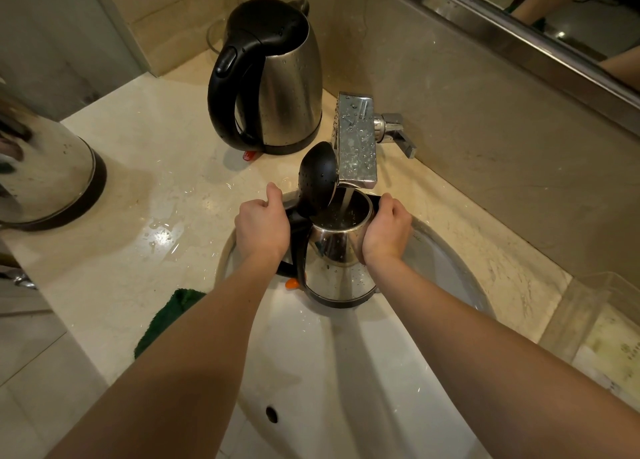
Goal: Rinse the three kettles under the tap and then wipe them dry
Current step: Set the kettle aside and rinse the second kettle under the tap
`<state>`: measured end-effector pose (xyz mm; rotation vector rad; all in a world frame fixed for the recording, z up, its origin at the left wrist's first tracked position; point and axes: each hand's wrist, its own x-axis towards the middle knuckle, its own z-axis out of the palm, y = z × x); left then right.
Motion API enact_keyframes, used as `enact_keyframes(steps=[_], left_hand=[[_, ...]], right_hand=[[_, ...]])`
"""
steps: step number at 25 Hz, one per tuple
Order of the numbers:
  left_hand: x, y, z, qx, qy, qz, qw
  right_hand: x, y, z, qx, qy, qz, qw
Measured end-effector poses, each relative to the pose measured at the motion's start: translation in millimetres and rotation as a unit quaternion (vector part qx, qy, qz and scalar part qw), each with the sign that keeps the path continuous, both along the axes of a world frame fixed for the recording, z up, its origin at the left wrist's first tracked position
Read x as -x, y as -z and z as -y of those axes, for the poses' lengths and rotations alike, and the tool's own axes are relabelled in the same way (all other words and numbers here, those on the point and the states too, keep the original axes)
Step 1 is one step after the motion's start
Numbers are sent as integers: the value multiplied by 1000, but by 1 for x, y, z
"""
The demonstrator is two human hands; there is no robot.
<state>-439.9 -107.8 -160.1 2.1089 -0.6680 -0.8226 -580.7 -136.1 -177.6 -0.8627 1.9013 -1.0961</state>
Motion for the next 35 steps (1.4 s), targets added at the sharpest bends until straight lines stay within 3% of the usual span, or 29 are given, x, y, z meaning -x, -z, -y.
enact_keyframes(steps=[35], left_hand=[[0,2,-1,-8,3,-6,1000]], right_hand=[[1,1,0,-3,-6,2,1000]])
